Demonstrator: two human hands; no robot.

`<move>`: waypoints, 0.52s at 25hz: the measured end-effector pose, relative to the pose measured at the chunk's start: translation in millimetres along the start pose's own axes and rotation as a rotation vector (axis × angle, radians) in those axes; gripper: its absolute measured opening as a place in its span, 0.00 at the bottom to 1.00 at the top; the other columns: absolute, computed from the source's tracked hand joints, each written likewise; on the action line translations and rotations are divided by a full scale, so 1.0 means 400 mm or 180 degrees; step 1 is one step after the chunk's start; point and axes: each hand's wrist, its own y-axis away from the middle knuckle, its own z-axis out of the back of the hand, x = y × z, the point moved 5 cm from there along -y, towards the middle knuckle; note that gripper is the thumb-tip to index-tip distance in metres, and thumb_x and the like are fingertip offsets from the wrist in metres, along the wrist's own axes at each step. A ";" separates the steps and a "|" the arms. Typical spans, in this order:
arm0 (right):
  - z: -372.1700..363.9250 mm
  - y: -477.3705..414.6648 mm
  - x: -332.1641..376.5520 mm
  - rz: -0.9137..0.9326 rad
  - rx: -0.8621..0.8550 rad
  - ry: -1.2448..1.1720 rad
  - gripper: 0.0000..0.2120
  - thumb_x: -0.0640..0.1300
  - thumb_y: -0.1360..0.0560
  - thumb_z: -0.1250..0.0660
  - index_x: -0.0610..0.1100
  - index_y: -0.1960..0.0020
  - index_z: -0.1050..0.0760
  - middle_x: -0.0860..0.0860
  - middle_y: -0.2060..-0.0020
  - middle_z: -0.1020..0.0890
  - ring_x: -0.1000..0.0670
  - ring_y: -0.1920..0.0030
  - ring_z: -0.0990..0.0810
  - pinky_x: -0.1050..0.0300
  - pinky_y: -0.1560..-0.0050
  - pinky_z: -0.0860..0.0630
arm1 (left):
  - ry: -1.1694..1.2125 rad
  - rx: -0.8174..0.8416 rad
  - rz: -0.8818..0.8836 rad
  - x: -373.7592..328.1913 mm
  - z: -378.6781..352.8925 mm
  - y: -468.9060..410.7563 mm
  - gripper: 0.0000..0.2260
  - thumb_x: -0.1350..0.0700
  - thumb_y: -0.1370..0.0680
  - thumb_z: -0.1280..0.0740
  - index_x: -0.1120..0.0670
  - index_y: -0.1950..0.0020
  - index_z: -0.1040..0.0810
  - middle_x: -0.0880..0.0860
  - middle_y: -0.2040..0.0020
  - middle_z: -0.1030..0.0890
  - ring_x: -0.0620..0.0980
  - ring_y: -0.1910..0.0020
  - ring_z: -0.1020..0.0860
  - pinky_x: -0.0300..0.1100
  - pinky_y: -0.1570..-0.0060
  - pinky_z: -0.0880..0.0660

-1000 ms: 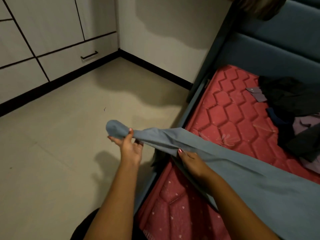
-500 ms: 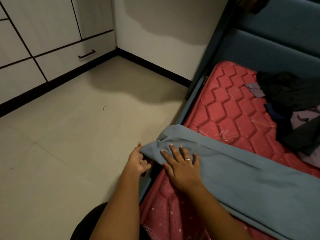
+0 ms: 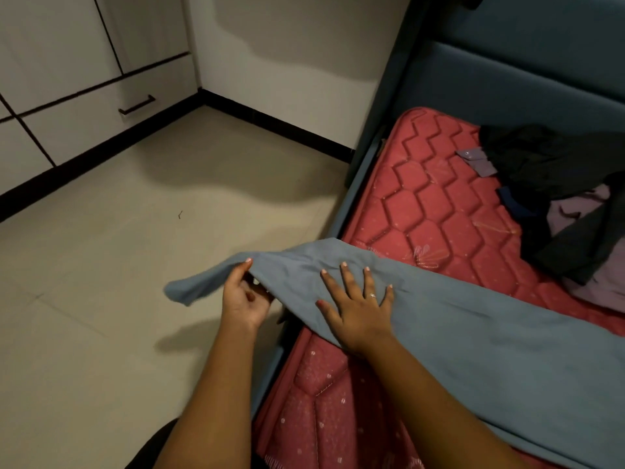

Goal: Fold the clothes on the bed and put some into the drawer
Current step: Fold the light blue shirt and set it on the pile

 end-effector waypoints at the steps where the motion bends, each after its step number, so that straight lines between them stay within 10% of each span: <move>1: 0.001 -0.008 -0.006 0.0010 0.0298 -0.0052 0.30 0.71 0.25 0.61 0.68 0.26 0.62 0.59 0.23 0.62 0.44 0.24 0.66 0.30 0.32 0.66 | -0.0095 -0.0010 -0.0101 -0.005 -0.021 0.010 0.06 0.59 0.21 0.40 0.57 0.51 0.23 0.54 0.54 0.19 0.52 0.53 0.21 0.45 0.54 0.23; 4: 0.045 -0.029 -0.020 0.0116 0.1026 -0.0695 0.34 0.68 0.23 0.48 0.65 0.25 0.62 0.59 0.23 0.60 0.45 0.23 0.65 0.32 0.29 0.65 | -0.0861 -0.0042 -0.0823 -0.036 -0.108 0.081 0.09 0.66 0.22 0.40 0.56 0.54 0.22 0.47 0.63 0.17 0.46 0.59 0.21 0.36 0.61 0.24; 7: 0.162 0.024 -0.062 0.0124 0.0511 -0.2910 0.34 0.55 0.19 0.42 0.57 0.22 0.59 0.55 0.23 0.47 0.51 0.24 0.48 0.53 0.25 0.48 | -0.1866 0.0145 -0.1746 -0.060 -0.251 0.216 0.09 0.70 0.23 0.39 0.58 0.56 0.24 0.48 0.65 0.20 0.40 0.64 0.21 0.31 0.63 0.27; 13: 0.229 0.285 -0.435 -0.1068 -0.0533 -0.5985 0.13 0.57 0.18 0.51 0.61 0.38 0.32 0.52 0.33 0.29 0.51 0.33 0.30 0.50 0.41 0.31 | -0.5718 0.2029 -0.2374 0.304 -0.531 0.466 0.18 0.53 0.23 0.37 0.60 0.37 0.22 0.59 0.33 0.25 0.55 0.32 0.30 0.42 0.33 0.37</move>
